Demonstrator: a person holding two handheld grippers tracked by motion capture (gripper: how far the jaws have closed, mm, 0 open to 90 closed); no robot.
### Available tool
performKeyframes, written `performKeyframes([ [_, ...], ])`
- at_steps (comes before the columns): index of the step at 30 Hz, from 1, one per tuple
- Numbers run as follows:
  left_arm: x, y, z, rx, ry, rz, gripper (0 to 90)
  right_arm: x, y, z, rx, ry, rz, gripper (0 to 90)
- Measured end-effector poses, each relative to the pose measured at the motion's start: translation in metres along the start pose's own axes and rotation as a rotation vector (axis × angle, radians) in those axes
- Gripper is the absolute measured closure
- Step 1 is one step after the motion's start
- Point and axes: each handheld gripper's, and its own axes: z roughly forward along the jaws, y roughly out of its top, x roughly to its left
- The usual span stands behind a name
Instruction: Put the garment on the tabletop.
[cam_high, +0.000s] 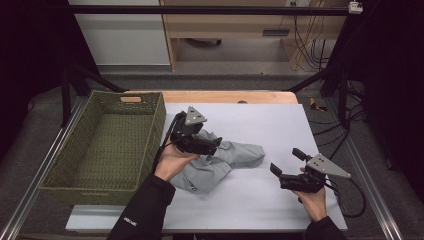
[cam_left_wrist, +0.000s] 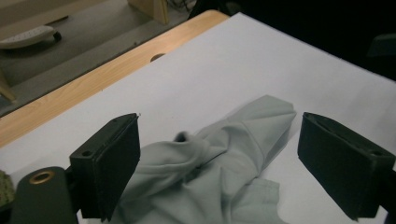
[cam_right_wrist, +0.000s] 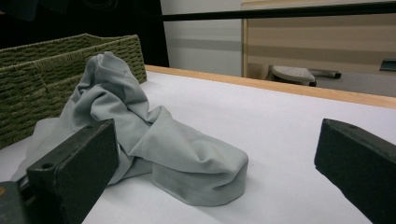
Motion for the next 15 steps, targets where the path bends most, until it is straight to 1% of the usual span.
performKeyframes([
  [2,0.001,-0.013,-0.005,-0.070,-0.024,-0.026,11.2,0.000,0.000,0.000,-0.001,0.000,0.002,0.3],
  [4,0.001,-0.021,-0.009,-0.112,-0.039,-0.037,10.8,0.000,0.000,0.000,0.000,0.001,0.003,0.3],
  [7,0.001,-0.036,-0.015,-0.187,-0.049,-0.058,10.3,0.000,0.000,0.000,0.005,-0.001,0.002,0.3],
  [9,0.001,-0.045,-0.018,-0.218,-0.060,-0.069,10.1,0.001,0.000,0.000,0.006,0.002,0.009,0.3],
  [10,0.001,-0.051,-0.020,-0.230,-0.058,-0.075,10.1,0.000,0.000,0.000,0.007,0.002,0.006,0.3],
  [11,0.001,-0.054,-0.020,-0.238,-0.056,-0.080,9.9,0.000,0.000,0.000,0.006,0.001,0.006,0.3],
  [12,0.001,-0.054,-0.020,-0.238,-0.056,-0.080,9.8,0.000,0.000,0.000,0.006,0.001,0.008,0.3],
  [13,0.001,-0.063,-0.022,-0.264,-0.056,-0.092,9.6,0.000,0.000,0.000,0.004,0.002,0.007,0.3],
  [14,0.001,-0.063,-0.022,-0.264,-0.056,-0.092,9.0,0.000,0.000,0.000,0.004,0.002,0.007,0.3],
  [15,0.001,-0.072,-0.024,-0.292,-0.056,-0.100,8.9,0.000,0.000,0.000,0.008,0.002,0.014,0.3],
])
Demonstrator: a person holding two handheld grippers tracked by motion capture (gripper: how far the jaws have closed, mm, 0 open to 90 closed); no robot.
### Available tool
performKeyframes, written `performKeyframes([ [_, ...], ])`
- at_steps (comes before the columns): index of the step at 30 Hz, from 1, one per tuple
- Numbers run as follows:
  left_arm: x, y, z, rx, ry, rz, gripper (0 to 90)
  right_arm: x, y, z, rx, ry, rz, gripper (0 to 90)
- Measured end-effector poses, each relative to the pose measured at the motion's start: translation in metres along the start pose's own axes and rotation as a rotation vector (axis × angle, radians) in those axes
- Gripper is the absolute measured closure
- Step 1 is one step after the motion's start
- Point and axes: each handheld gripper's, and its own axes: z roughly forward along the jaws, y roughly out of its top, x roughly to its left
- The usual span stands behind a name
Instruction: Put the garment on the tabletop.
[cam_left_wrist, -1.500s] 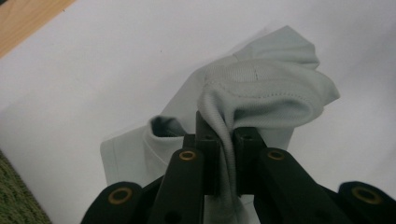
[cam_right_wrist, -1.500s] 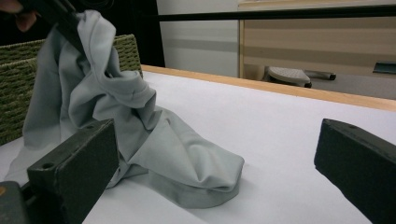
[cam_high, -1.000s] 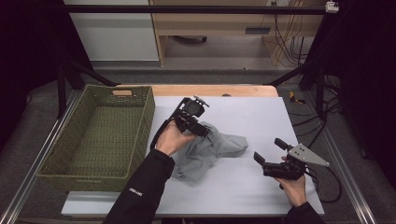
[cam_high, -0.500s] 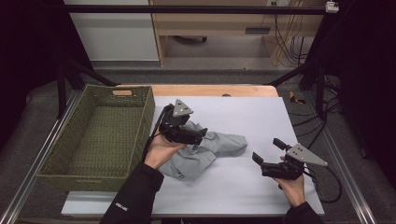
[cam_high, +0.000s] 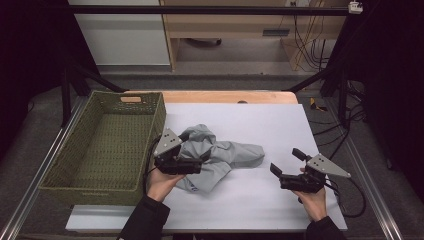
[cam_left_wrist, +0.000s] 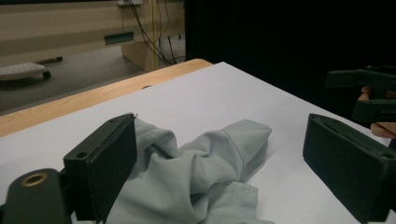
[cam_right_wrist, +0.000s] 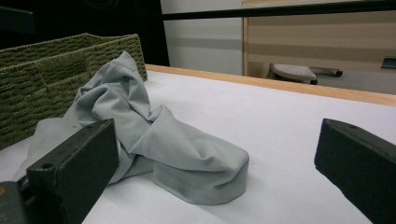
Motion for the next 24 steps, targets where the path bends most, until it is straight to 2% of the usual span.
performKeyframes([
  [6,0.004,-0.023,-0.010,-0.057,0.001,-0.015,7.9,-0.001,-0.001,0.000,0.003,-0.001,-0.003,0.3],
  [8,0.005,-0.028,-0.012,-0.060,0.019,-0.005,6.7,-0.001,-0.002,0.000,0.002,0.002,-0.005,0.3],
  [12,0.009,-0.037,-0.017,-0.068,0.028,-0.014,6.6,-0.001,-0.002,0.000,0.002,-0.004,0.005,0.3],
  [24,0.015,-0.050,-0.015,-0.050,0.036,-0.027,4.4,-0.003,-0.003,-0.001,0.003,0.002,0.008,0.3],
])
